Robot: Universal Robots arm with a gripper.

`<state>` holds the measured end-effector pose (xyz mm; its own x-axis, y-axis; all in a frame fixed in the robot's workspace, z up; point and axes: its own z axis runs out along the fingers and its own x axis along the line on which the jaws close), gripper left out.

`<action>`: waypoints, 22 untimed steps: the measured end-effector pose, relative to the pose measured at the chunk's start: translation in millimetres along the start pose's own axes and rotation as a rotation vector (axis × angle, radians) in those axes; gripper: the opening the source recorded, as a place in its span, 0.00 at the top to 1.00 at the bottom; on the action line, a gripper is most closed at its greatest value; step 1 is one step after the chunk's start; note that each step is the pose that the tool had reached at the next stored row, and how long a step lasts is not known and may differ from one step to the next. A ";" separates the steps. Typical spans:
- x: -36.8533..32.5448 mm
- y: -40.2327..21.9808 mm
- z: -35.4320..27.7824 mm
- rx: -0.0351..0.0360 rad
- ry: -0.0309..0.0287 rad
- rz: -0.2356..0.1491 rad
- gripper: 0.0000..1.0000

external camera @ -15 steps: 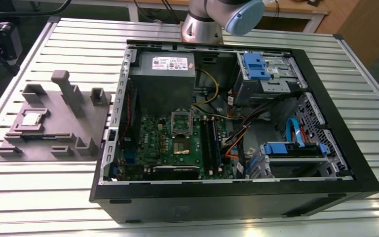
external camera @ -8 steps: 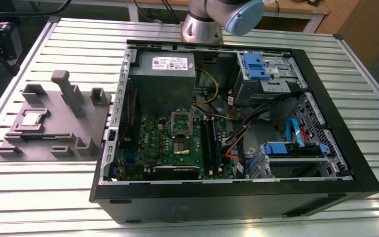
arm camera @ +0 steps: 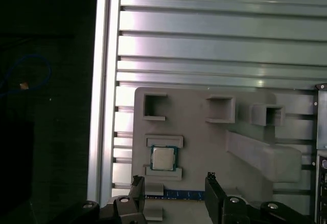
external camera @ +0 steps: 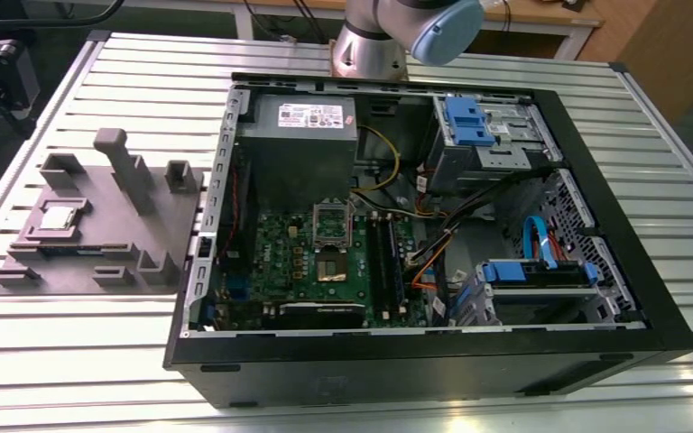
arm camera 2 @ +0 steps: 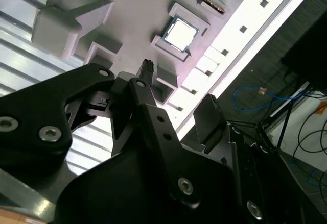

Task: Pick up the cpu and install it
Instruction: 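Pick up the cpu and move it towards the insertion slot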

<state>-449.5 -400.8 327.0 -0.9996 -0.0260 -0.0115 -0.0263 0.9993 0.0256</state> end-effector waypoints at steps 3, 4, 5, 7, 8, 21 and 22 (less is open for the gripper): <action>0.1 -0.1 3.4 0.0002 0.0002 0.000 0.41; 0.1 -0.1 4.6 0.0002 0.0001 0.000 0.41; 0.1 -0.1 5.7 0.0002 0.0002 0.000 0.41; 0.2 -0.2 8.0 0.0002 0.0002 0.000 0.41; 0.2 -0.2 8.8 0.0002 0.0002 0.000 0.41; 1.5 -0.5 17.5 0.0002 0.0000 0.005 0.41; 1.6 -0.5 17.6 0.0003 0.0001 0.005 0.41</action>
<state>-450.9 -400.8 309.4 -0.9997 -0.0208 -0.0113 -0.0211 0.9995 0.0254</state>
